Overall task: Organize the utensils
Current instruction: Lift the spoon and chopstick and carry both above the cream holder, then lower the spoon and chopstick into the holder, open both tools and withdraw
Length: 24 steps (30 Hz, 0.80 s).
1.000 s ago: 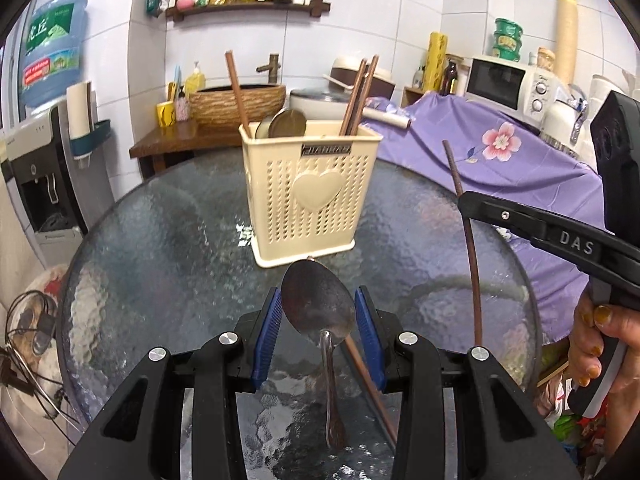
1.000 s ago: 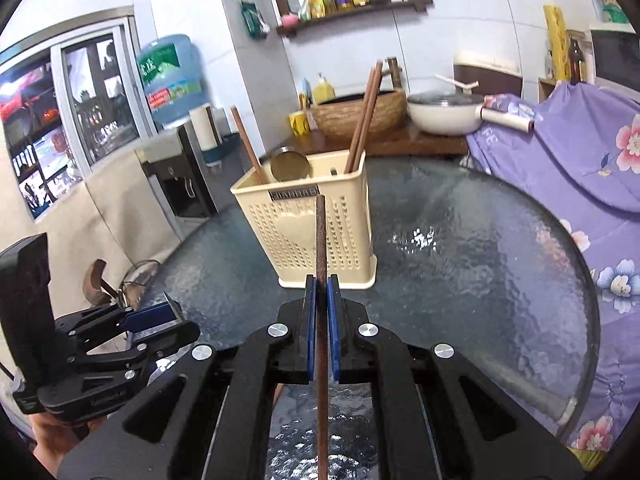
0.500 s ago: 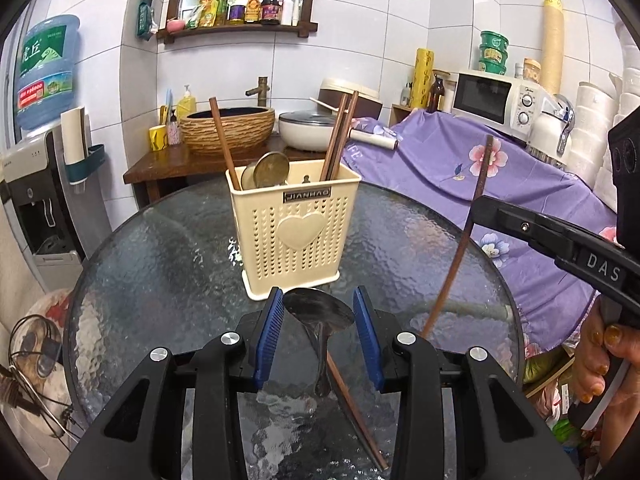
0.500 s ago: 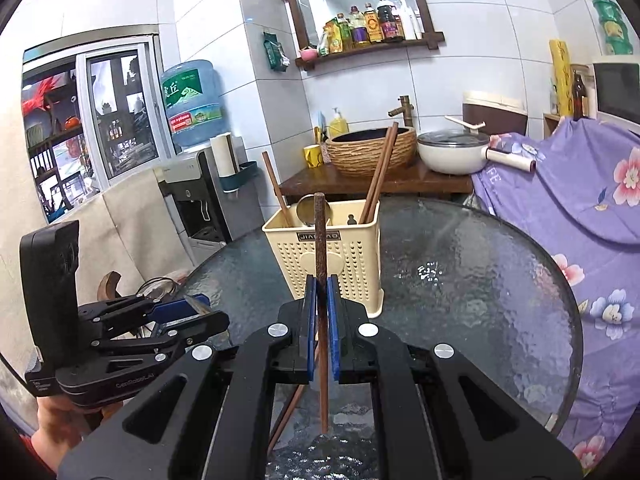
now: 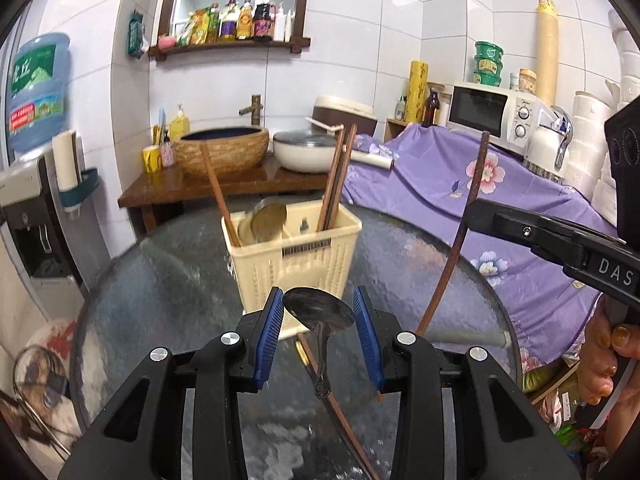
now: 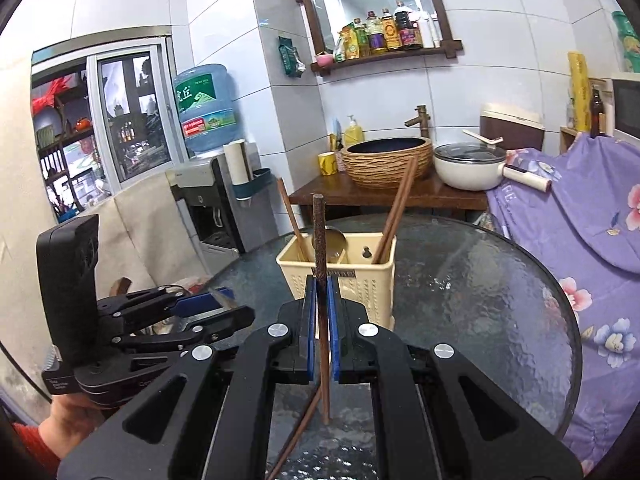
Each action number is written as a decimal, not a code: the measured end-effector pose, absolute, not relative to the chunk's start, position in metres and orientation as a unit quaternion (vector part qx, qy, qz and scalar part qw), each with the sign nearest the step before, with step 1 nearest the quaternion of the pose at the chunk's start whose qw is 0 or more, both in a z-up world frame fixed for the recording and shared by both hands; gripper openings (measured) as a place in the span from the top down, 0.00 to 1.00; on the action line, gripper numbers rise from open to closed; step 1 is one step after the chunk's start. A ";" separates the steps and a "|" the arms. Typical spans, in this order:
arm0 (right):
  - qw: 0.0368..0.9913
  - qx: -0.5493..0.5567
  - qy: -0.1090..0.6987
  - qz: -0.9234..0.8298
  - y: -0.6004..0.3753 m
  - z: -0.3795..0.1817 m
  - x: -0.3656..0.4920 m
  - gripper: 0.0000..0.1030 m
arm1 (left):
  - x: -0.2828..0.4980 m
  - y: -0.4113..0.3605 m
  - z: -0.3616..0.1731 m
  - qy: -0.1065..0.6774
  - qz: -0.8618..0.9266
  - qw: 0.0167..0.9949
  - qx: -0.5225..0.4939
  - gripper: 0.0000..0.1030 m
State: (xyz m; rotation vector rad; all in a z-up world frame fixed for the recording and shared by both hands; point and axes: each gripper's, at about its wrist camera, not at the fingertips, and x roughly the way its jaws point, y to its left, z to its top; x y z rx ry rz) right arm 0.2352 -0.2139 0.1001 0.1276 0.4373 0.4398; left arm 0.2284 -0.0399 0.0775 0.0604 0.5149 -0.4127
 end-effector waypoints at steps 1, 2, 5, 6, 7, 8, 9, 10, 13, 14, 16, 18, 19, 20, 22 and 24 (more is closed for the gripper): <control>0.950 0.063 0.214 0.219 -0.213 0.107 0.239 0.94 | 0.232 -0.040 0.085 0.246 -0.203 0.947 0.031 0.66; 0.950 0.063 0.211 0.221 -0.213 0.116 0.243 0.94 | 0.235 -0.040 0.094 0.240 -0.203 0.949 0.033 0.66; 0.951 0.064 0.200 0.225 -0.213 0.142 0.255 0.94 | 0.249 -0.040 0.121 0.222 -0.198 0.954 0.030 0.66; 0.953 0.064 0.195 0.224 -0.213 0.154 0.261 0.94 | 0.255 -0.040 0.131 0.217 -0.197 0.956 0.027 0.66; 0.953 0.066 0.191 0.224 -0.213 0.165 0.267 0.94 | 0.260 -0.040 0.140 0.211 -0.196 0.957 0.023 0.66; 0.954 0.069 0.189 0.224 -0.213 0.176 0.274 0.94 | 0.267 -0.039 0.152 0.204 -0.193 0.960 0.018 0.66; 0.954 0.070 0.188 0.224 -0.213 0.184 0.281 0.94 | 0.272 -0.040 0.160 0.199 -0.189 0.961 0.017 0.66; 0.955 0.069 0.185 0.220 -0.211 0.196 0.290 0.94 | 0.278 -0.040 0.167 0.195 -0.183 0.963 0.018 0.66; 0.963 0.062 0.170 0.201 -0.208 0.223 0.309 0.94 | 0.295 -0.044 0.185 0.184 -0.168 0.968 0.019 0.66; 0.965 0.060 0.167 0.194 -0.206 0.228 0.316 0.94 | 0.300 -0.045 0.188 0.182 -0.163 0.969 0.019 0.66; 0.969 0.057 0.162 0.179 -0.202 0.236 0.331 0.94 | 0.310 -0.048 0.189 0.183 -0.154 0.971 0.018 0.66; 0.973 0.049 0.157 0.162 -0.198 0.234 0.344 0.94 | 0.320 -0.050 0.182 0.192 -0.148 0.970 0.017 0.66; 0.973 0.047 0.158 0.159 -0.197 0.231 0.349 0.94 | 0.324 -0.051 0.175 0.199 -0.146 0.969 0.017 0.66; 0.973 0.047 0.162 0.155 -0.196 0.225 0.355 0.94 | 0.328 -0.051 0.170 0.204 -0.144 0.968 0.017 0.66; 0.972 0.048 0.177 0.150 -0.194 0.211 0.367 0.94 | 0.335 -0.050 0.158 0.216 -0.140 0.966 0.019 0.66; 0.968 0.047 0.197 0.147 -0.193 0.191 0.378 0.94 | 0.342 -0.049 0.144 0.231 -0.138 0.963 0.018 0.66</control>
